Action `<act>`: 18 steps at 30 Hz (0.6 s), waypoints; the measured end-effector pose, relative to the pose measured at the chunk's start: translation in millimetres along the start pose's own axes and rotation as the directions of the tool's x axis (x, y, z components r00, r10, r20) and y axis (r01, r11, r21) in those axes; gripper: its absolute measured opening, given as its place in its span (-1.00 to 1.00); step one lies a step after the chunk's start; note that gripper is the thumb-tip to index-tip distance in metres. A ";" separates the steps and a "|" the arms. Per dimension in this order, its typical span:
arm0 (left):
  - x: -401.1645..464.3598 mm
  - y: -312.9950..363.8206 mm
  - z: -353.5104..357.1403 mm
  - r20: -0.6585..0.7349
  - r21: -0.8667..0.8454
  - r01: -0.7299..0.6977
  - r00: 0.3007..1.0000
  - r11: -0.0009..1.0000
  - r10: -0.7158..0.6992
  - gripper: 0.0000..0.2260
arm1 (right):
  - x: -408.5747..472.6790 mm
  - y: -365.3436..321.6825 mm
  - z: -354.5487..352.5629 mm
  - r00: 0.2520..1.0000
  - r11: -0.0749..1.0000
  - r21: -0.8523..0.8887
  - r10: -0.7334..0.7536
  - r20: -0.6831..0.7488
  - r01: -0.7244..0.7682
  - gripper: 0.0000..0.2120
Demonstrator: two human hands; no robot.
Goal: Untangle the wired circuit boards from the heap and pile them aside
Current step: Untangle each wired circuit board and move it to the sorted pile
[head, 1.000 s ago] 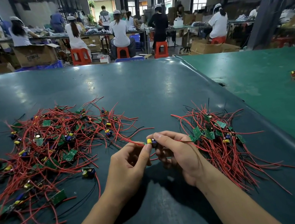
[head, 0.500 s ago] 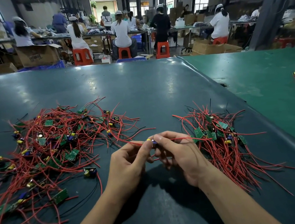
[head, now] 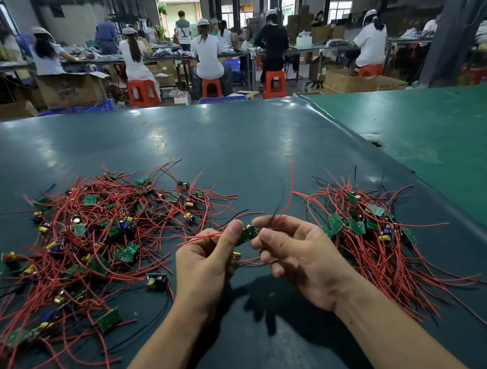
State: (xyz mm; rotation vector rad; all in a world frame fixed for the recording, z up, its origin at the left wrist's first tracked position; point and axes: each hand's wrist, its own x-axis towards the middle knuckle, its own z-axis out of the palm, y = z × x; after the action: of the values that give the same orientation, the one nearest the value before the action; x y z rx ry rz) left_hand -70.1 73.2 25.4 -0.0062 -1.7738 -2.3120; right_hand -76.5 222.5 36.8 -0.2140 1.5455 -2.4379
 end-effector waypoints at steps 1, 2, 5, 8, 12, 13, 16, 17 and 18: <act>0.0 -0.1 0.3 0.004 0.002 0.004 1.000 1.000 -0.004 -0.71 | 0.9 0.7 0.3 1.000 0.999 -0.040 -0.006 -0.022 0.005 -0.87; -0.5 -0.5 0.3 0.015 0.005 0.012 1.000 1.000 -0.012 -0.70 | 1.3 0.8 0.9 0.999 0.997 -0.076 -0.006 -0.053 0.002 -0.88; -1.3 -2.0 1.9 0.073 0.013 0.074 0.994 0.997 -0.075 -0.72 | 3.3 1.2 -0.1 0.994 0.996 -0.085 -0.004 -0.108 -0.006 -0.89; -1.1 -1.2 3.3 0.144 0.010 0.131 0.981 0.991 -0.131 -0.75 | 2.1 0.1 0.2 0.994 0.997 -0.075 -0.006 -0.111 -0.002 -0.88; -0.7 -2.6 0.6 0.176 0.025 0.061 0.982 0.998 -0.064 -0.79 | 2.0 0.1 0.8 0.992 0.998 -0.060 -0.005 -0.126 -0.002 -0.86; -0.3 -3.2 -0.1 0.185 0.021 0.055 0.981 0.998 -0.057 -0.81 | 2.0 0.0 0.7 0.992 0.999 -0.053 -0.009 -0.126 0.003 -0.86; 0.2 -5.7 -1.2 0.208 -0.029 0.027 0.978 0.999 -0.020 -0.86 | 2.5 0.1 -0.2 0.992 0.999 -0.050 -0.021 -0.123 0.015 -0.92; 0.3 -6.2 -1.5 0.210 -0.044 0.009 0.978 0.999 0.000 -0.86 | 3.1 1.0 -0.7 0.991 0.998 -0.065 -0.019 -0.136 0.011 -0.93; 0.6 -6.9 -1.8 0.213 -0.050 -0.009 0.977 0.999 0.019 -0.86 | 3.9 1.7 -0.9 0.987 0.996 -0.084 -0.012 -0.158 -0.001 -0.93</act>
State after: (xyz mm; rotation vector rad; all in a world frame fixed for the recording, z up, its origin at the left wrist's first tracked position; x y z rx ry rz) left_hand -71.7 73.1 18.4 -0.2850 -1.8049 -2.4231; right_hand -80.3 221.5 34.8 -0.0397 1.7173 -2.4490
